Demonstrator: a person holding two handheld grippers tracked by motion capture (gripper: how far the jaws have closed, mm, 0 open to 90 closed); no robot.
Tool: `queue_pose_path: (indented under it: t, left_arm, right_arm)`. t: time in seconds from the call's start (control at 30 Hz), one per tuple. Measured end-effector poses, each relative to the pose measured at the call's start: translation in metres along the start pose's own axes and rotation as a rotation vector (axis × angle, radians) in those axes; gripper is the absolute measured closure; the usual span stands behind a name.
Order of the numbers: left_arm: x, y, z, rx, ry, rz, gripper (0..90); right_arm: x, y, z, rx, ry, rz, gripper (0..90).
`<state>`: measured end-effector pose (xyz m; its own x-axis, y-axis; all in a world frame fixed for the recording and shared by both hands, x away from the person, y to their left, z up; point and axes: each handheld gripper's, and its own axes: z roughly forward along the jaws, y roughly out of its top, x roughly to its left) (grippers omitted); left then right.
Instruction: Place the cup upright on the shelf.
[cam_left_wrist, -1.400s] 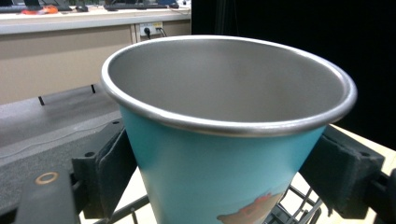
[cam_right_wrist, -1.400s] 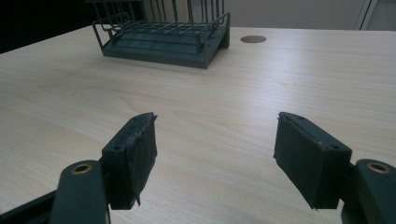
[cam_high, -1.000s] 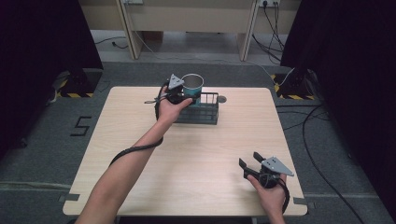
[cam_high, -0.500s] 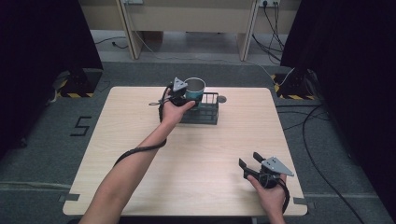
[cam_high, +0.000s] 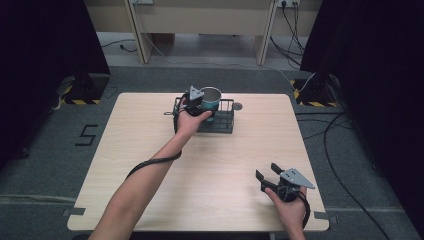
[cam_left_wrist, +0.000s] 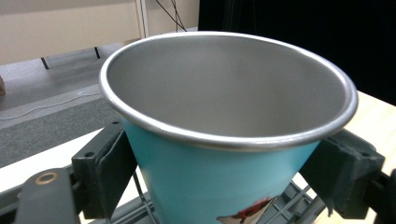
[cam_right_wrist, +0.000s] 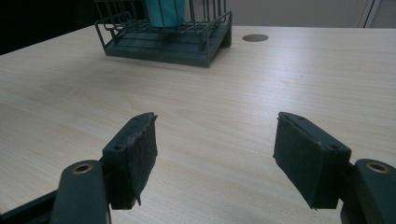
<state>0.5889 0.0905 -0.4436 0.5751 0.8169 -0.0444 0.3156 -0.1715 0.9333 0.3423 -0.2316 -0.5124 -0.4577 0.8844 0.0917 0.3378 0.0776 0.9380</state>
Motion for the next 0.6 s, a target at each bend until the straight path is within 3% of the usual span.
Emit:
queue_pose_path:
  t: [0.6]
  left_arm:
    - [0.0014, -0.0011, -0.0001, 0.009, 0.001, -0.016, 14.8]
  right_arm:
    - [0.0002, 0.0001, 0.0003, 0.006, 0.005, -0.002, 29.7]
